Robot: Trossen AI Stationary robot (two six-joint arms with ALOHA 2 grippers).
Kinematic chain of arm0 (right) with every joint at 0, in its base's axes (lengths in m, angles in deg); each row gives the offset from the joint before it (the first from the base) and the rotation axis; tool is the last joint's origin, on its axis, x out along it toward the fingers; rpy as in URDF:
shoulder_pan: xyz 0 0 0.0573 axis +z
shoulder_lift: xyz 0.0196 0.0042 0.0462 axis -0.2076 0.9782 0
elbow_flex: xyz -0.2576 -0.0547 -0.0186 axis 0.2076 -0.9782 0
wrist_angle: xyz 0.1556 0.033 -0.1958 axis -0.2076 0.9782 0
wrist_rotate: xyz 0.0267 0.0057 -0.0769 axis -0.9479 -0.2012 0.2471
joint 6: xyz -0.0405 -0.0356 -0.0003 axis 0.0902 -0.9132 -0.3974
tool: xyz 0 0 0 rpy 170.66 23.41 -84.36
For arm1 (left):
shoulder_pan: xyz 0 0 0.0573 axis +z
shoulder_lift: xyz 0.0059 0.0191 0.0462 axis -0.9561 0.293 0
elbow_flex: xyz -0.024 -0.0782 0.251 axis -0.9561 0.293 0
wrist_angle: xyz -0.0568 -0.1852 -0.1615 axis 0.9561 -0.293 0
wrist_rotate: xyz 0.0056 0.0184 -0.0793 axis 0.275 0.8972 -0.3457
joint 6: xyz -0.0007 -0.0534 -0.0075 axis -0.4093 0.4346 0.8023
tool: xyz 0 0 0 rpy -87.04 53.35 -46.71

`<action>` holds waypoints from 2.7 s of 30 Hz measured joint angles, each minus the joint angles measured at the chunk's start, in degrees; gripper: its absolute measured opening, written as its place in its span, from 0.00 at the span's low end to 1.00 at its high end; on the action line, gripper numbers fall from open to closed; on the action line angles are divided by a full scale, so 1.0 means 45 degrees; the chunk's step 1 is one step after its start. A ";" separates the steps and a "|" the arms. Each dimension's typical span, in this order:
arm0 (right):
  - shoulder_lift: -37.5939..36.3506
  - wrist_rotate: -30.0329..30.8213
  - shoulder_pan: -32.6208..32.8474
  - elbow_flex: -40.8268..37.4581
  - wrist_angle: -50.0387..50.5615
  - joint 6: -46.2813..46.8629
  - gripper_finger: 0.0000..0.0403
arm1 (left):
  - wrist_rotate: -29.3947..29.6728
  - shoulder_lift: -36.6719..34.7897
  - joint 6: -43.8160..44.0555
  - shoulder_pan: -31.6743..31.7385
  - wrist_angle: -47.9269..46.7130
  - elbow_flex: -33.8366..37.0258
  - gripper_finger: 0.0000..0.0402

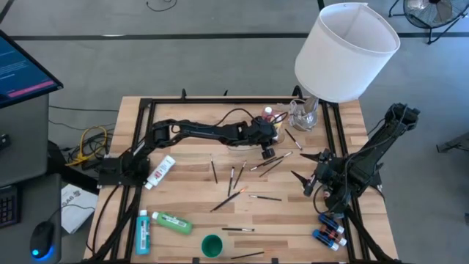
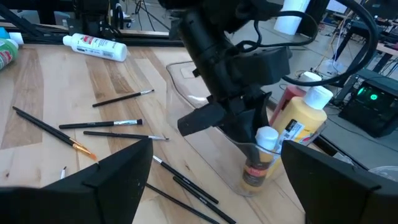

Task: Pick & Place Paint Supplies
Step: Put the small yellow paint bottle into the transparent bin, then adjust big red paint bottle in the transparent bin

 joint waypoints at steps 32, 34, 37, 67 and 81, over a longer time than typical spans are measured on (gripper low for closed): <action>0.0000 -0.0110 0.0010 -0.0005 -0.0019 0.0102 0.87 | 0.0190 -0.0146 0.0225 -0.0214 -0.0500 0.0024 0.30; 0.0000 -0.0110 0.0010 -0.0005 -0.0019 0.0102 0.86 | 0.0490 -0.0158 -0.0035 -0.0328 -0.0501 0.0024 0.29; 0.0000 -0.0131 0.0010 -0.0005 -0.0061 0.0102 0.86 | 0.0798 -0.0256 -0.0285 -0.0451 -0.0628 0.0046 0.28; 0.0573 -0.0158 0.0024 -0.0015 -0.0398 0.0437 0.86 | 0.2162 -0.2283 0.0150 -0.0343 -0.3887 0.0049 0.19; 0.0573 -0.0195 0.0024 -0.0015 -0.0491 0.0437 0.86 | 0.0868 -0.2205 0.0643 0.1190 -0.2727 0.1977 0.00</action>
